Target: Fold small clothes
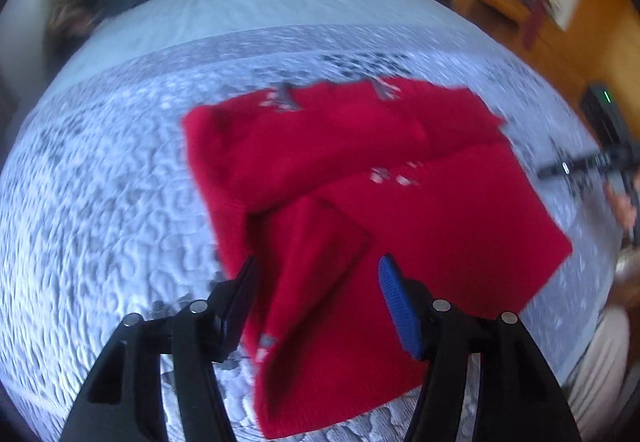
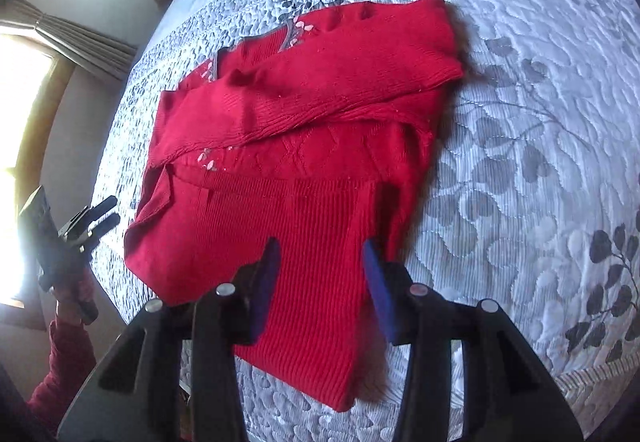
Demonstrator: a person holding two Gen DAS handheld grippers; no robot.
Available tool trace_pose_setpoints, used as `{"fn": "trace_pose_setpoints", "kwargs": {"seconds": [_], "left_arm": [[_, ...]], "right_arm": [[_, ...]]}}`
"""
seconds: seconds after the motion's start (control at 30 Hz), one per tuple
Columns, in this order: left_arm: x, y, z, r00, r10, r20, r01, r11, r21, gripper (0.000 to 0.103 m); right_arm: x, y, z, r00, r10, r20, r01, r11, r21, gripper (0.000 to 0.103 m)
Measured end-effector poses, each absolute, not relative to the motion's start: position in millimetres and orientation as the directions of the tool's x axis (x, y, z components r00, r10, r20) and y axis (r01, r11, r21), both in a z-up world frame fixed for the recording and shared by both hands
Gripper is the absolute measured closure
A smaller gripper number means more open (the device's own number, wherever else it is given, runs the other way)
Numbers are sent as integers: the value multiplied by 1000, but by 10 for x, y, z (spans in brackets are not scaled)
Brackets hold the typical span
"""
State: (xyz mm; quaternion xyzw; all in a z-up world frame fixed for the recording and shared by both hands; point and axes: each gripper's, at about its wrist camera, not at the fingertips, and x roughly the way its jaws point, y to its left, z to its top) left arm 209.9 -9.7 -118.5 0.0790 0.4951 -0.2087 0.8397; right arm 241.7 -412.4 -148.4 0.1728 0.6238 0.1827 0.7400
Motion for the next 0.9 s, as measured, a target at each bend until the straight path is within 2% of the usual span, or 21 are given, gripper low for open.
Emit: {"fn": "trace_pose_setpoints", "kwargs": {"seconds": [0.17, 0.27, 0.37, 0.43, 0.47, 0.53, 0.63, 0.77, 0.9], "left_arm": [[2119, -465, -1392, 406, -195, -893, 521, 852, 51, 41], [2242, -534, -1541, 367, -196, -909, 528, 849, 30, 44], [2342, -586, -1697, 318, -185, -930, 521, 854, 9, 60], [2404, -580, -1806, 293, -169, -941, 497, 868, -1, 75], [2439, -553, -1827, 286, -180, -941, 479, 877, -22, 78], [2516, -428, -1801, 277, -223, -935, 418, 904, -91, 97], [2583, -142, -1657, 311, -308, -899, 314, 926, -209, 97], [2605, 124, -1555, 359, -327, -874, 225, 939, -259, 97], [2612, 126, -1616, 343, -331, -879, 226, 937, -265, 97]], "right_arm": [[2466, -4092, -1544, 139, 483, -865, -53, 875, 481, 60], [2487, -4056, -1538, 133, 487, -863, -59, 873, 484, 58], [2509, -4014, -1524, 132, 490, -861, -70, 872, 485, 56], [2524, -3988, -1521, 128, 497, -858, -72, 868, 492, 56], [2531, -3985, -1521, 128, 496, -859, -72, 868, 491, 56], [2541, -3997, -1520, 127, 493, -861, -70, 870, 488, 56], [2560, -4032, -1496, 139, 492, -860, -66, 871, 487, 56], [2626, -4089, -1492, 150, 471, -869, -60, 882, 467, 55], [2725, -4045, -1646, 119, 407, -906, -59, 914, 402, 55]]}}
